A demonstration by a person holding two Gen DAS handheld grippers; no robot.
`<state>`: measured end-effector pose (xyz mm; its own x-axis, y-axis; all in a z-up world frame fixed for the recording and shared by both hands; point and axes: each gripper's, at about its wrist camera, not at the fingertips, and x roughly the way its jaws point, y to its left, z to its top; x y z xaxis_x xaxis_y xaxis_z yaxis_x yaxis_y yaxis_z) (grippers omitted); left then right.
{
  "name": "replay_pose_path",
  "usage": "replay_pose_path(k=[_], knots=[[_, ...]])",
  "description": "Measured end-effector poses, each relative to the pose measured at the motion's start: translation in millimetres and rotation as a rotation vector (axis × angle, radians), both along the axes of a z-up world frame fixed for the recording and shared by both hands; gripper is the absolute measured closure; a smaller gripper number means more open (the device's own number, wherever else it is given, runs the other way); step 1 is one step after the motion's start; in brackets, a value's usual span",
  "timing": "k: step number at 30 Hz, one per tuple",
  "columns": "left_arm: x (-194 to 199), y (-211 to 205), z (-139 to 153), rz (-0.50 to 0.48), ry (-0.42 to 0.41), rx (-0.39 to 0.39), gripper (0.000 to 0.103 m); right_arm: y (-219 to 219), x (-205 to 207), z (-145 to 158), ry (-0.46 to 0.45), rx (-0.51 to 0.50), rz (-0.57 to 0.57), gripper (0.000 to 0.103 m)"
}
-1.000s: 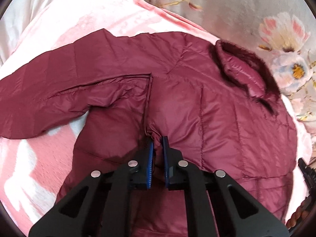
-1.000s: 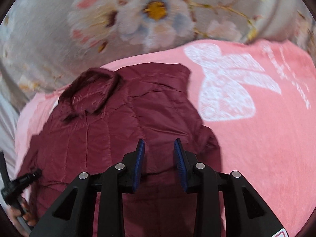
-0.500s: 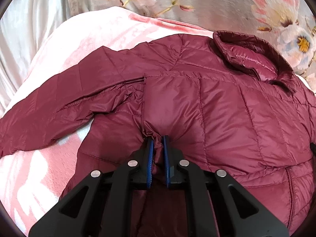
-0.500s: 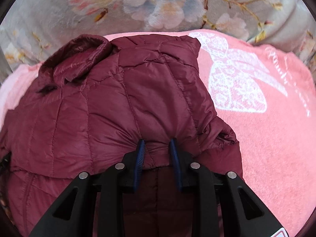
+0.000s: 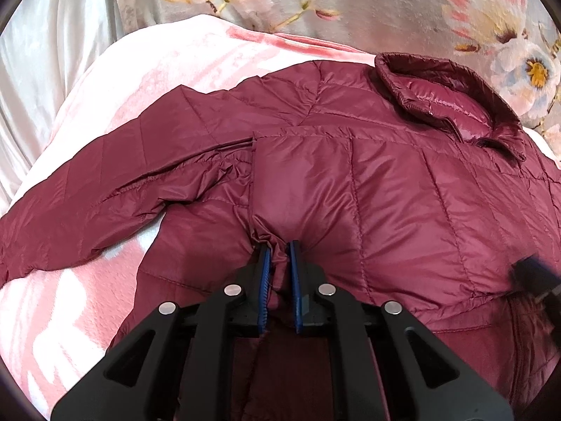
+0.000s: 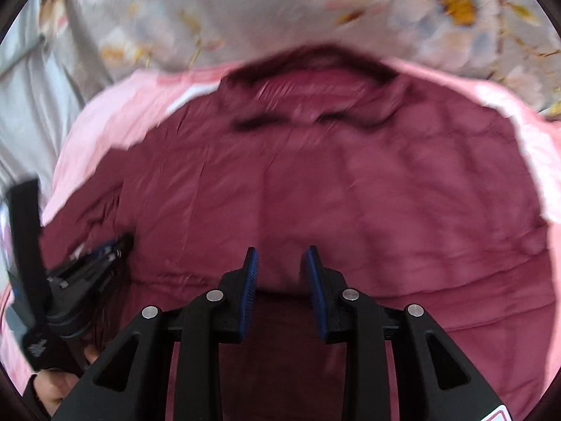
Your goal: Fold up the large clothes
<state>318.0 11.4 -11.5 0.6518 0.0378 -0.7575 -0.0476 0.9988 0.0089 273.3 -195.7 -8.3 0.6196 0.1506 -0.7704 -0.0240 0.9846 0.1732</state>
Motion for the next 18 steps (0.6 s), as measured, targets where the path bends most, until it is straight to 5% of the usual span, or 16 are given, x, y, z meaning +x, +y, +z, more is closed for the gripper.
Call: replay_pose_path(k=[7, 11, 15, 18], knots=[[0.2, 3.6, -0.1, -0.005, -0.005, -0.027, 0.088, 15.4, -0.1, -15.5, -0.012, -0.104, -0.001, 0.076], [-11.0, 26.8, 8.8, 0.015, -0.042, -0.167, 0.054, 21.6, -1.8, -11.4, -0.017, -0.143, -0.002, 0.076], [-52.3, 84.2, 35.2, 0.099, -0.108, -0.307, 0.038, 8.4, -11.4, -1.0, -0.039, -0.095, -0.024, 0.074], [-81.8, 147.8, 45.7, 0.235, -0.148, -0.288, 0.022, 1.8, -36.9, 11.8, -0.05, -0.043, -0.036, 0.068]])
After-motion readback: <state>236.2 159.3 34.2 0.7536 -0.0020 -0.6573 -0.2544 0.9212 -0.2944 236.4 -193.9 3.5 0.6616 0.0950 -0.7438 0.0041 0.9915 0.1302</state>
